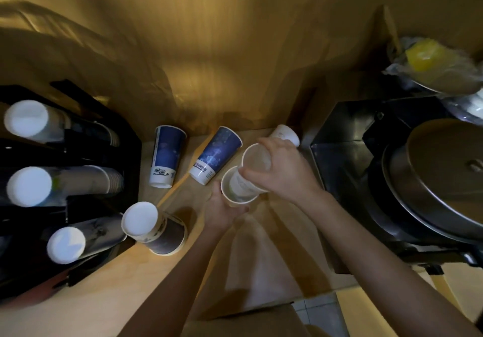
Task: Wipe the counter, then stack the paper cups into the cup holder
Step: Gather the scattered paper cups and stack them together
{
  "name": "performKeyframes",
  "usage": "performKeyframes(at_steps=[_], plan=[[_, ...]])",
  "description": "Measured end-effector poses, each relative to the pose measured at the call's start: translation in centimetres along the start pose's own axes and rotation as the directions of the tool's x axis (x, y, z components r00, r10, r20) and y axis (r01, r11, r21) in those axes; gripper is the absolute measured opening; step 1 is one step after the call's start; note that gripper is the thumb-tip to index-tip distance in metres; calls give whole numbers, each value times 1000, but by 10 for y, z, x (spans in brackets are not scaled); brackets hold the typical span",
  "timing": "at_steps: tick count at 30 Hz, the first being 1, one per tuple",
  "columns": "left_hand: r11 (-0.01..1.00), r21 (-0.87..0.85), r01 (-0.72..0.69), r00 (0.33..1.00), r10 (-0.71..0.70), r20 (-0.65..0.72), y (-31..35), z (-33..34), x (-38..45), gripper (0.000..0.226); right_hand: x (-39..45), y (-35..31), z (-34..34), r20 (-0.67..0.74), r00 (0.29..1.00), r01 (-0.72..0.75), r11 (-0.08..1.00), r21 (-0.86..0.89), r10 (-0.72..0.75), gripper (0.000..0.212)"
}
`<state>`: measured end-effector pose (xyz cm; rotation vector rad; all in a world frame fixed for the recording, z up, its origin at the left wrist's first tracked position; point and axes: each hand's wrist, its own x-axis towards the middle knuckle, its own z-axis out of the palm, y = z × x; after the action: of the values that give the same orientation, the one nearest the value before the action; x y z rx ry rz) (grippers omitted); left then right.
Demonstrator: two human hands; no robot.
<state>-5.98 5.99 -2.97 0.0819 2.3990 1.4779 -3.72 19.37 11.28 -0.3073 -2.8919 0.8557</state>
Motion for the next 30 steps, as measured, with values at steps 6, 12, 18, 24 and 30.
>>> performKeyframes(at_steps=[6, 12, 18, 24, 30], plan=[[998, -52, 28, 999, -26, 28, 9, -6, -3, 83, 17, 14, 53, 215, 974, 73, 997, -30, -64, 79], [997, 74, -22, 996, 15, 93, 13, -9, 10, 89, 22, 30, 85, 260, 963, 87, 995, -47, -72, 82], [996, 84, -17, 996, 10, 85, 8, -7, 21, 91, 40, 46, 79, 261, 960, -211, 877, 431, 103, 40], [999, 8, -50, 986, 48, 161, 4, -9, 34, 91, 76, 104, 80, 241, 639, -574, 244, 782, 731, 29], [998, -63, 3, 987, 8, 160, 6, -9, 31, 87, 95, 126, 97, 585, 519, -583, -242, 776, 624, 22]])
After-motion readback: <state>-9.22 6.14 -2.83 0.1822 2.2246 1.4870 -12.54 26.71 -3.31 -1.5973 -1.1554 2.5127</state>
